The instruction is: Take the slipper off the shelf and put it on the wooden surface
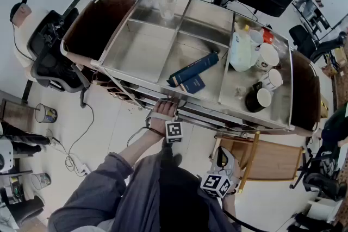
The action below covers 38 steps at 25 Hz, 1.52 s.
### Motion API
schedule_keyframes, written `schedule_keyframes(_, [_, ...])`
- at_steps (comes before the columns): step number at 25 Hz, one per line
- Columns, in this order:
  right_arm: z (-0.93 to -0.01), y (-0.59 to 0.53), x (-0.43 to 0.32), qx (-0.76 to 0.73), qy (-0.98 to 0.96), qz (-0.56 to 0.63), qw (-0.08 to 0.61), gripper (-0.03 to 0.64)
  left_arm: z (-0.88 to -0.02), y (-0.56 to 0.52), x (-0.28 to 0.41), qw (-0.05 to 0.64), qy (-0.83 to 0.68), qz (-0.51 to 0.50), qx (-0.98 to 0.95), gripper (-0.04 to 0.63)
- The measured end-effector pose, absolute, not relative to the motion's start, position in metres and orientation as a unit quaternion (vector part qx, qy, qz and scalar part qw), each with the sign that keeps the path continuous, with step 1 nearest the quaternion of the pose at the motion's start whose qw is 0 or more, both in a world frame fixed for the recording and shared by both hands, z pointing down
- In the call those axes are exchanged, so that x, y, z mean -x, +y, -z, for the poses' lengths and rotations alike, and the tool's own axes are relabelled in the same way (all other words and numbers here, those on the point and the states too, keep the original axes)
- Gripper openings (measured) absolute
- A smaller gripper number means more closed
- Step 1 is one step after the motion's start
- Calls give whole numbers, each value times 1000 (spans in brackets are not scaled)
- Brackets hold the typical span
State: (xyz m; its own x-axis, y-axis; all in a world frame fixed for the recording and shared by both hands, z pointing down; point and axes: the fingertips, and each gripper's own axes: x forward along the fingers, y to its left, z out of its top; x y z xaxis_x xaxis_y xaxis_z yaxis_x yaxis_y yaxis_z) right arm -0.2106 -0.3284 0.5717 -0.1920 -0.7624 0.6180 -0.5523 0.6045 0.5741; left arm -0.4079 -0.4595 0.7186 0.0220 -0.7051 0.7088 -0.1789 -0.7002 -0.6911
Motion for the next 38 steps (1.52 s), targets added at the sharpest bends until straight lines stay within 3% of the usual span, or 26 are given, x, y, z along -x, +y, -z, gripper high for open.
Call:
schedule_keyframes(3, [-555,-353,226,-437,-764,115,460,0,-742,-488,416,236,308,632,671,325])
schedule_keyframes(5, [-551,-358,231,-441,-763,113,459,0,-754,-494,423,237,298,638,670,232])
schedule_keyframes(8, [-559,-356,231,-441,-758,107,469,0,-746,-492,424,240,314,614,683,210])
schedule_keyframes(14, [-574,-339,241,-422,-760,91,486,0,-703,-476,430,260,361,546,710,75])
schedule_keyframes(26, [-571,-282,209,-413,-769,113,474,0,-640,-386,427,272,416,528,689,50])
schedule_keyframes(33, [-564,-183,173,-399,-805,153,412,0,-600,-249,382,282,484,523,643,46])
schedule_keyframes(38, [-576,-78,118,-370,-816,164,413,1,-581,-117,318,259,515,510,639,46])
